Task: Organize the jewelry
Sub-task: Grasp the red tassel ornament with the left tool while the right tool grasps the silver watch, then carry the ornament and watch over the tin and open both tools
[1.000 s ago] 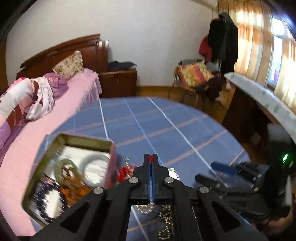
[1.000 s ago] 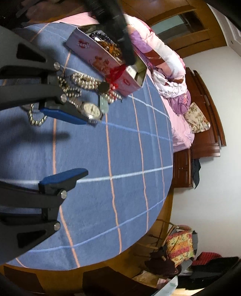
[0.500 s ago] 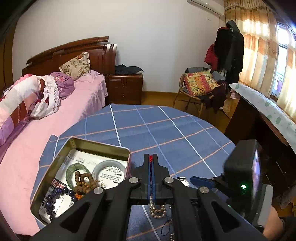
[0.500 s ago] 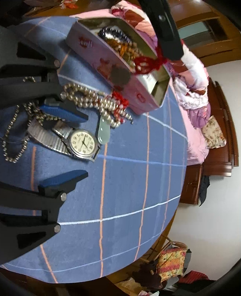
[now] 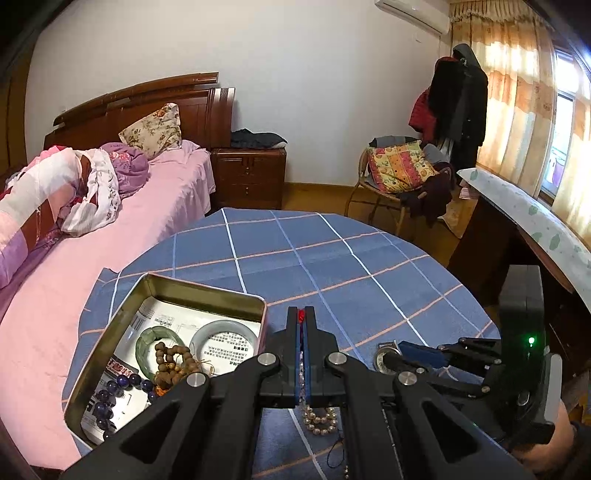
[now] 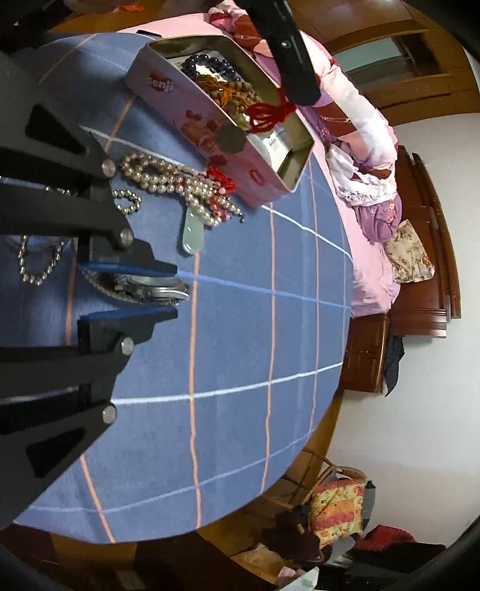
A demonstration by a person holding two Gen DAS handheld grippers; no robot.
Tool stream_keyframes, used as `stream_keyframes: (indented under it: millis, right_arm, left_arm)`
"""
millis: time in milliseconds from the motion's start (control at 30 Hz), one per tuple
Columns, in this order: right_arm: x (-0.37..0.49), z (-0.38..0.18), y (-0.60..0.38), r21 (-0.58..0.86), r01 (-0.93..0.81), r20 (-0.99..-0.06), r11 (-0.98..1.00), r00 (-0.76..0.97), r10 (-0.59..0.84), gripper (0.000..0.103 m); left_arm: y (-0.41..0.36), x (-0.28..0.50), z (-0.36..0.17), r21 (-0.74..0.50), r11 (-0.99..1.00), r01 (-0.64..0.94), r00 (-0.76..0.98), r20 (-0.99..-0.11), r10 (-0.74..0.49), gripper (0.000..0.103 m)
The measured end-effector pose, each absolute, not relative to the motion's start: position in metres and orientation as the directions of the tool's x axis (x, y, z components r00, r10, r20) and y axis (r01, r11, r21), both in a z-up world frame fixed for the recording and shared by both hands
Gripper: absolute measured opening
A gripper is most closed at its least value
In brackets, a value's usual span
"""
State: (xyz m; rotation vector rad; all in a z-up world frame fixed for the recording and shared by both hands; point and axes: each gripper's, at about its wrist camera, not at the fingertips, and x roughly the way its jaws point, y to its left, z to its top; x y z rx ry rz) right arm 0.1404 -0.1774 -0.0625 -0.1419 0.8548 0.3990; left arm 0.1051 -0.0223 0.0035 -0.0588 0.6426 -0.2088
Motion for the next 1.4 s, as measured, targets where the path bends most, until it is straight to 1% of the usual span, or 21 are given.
stream_keyframes:
  millis: [67,133,167,200,233,400,467,567,600,667,733,867,900,1200,1400]
  right_arm:
    - [0.142,-0.062,-0.178,0.038,-0.399,-0.763,0.916,0.580,0.285,0.018]
    - [0.142,-0.062,-0.181,0.057,-0.389,-0.758,0.920,0.583,0.293,0.027]
    - [0.143,-0.064,-0.181,0.062,-0.380,-0.759,0.923,0.582,0.291,0.033]
    - [0.144,-0.064,-0.181,0.063,-0.380,-0.761,0.923,0.580,0.291,0.047]
    - [0.144,-0.066,-0.179,0.057,-0.377,-0.761,0.924,0.582,0.285,0.054]
    - [0.146,-0.074,-0.177,0.014,-0.369,-0.782,0.929,0.575,0.240,0.055]
    - [0.148,-0.078,-0.179,0.008,-0.357,-0.795,0.934,0.564,0.222,0.055]
    - [0.148,-0.080,-0.180,-0.007,-0.352,-0.799,0.936,0.565,0.207,0.051]
    - [0.148,-0.079,-0.181,0.001,-0.356,-0.796,0.934,0.565,0.216,0.038]
    - [0.146,-0.077,-0.181,0.003,-0.361,-0.788,0.932,0.573,0.224,0.034]
    - [0.142,-0.072,-0.182,0.002,-0.367,-0.776,0.930,0.586,0.234,0.028]
    - [0.140,-0.067,-0.179,0.000,-0.382,-0.764,0.924,0.596,0.246,0.021]
    - [0.139,-0.066,-0.178,-0.001,-0.386,-0.761,0.922,0.599,0.250,0.017]
    - [0.137,-0.058,-0.171,-0.014,-0.411,-0.740,0.912,0.617,0.267,0.016]
    - [0.136,-0.034,-0.161,-0.036,-0.435,-0.705,0.900,0.649,0.285,0.016]
  left_arm:
    - [-0.023,0.104,0.004,-0.118,0.977,0.176,0.782,-0.586,-0.212,0.000]
    - [-0.023,0.104,0.003,-0.117,0.977,0.178,0.781,-0.587,-0.213,0.000]
    - [-0.023,0.104,0.003,-0.118,0.977,0.179,0.780,-0.588,-0.214,0.000]
    - [-0.023,0.104,0.003,-0.118,0.977,0.179,0.779,-0.589,-0.214,0.000]
    - [-0.024,0.104,0.002,-0.118,0.977,0.180,0.778,-0.591,-0.215,0.000]
    - [-0.022,0.105,0.000,-0.124,0.976,0.179,0.775,-0.594,-0.218,0.000]
    - [-0.022,0.105,0.000,-0.127,0.975,0.180,0.774,-0.594,-0.220,0.000]
    - [-0.023,0.105,-0.001,-0.129,0.975,0.183,0.771,-0.596,-0.224,0.000]
    - [-0.023,0.106,-0.002,-0.130,0.974,0.184,0.771,-0.596,-0.225,0.000]
    - [-0.024,0.105,-0.001,-0.127,0.974,0.187,0.771,-0.596,-0.225,0.000]
    - [-0.023,0.104,0.000,-0.124,0.975,0.186,0.773,-0.593,-0.224,0.000]
    - [-0.021,0.102,0.005,-0.118,0.976,0.183,0.781,-0.586,-0.217,0.000]
    - [-0.020,0.102,0.006,-0.117,0.976,0.181,0.783,-0.583,-0.215,0.000]
    - [-0.007,0.100,0.014,-0.116,0.980,0.161,0.801,-0.565,-0.198,0.000]
    - [0.009,0.098,0.024,-0.106,0.985,0.138,0.821,-0.544,-0.173,0.000]
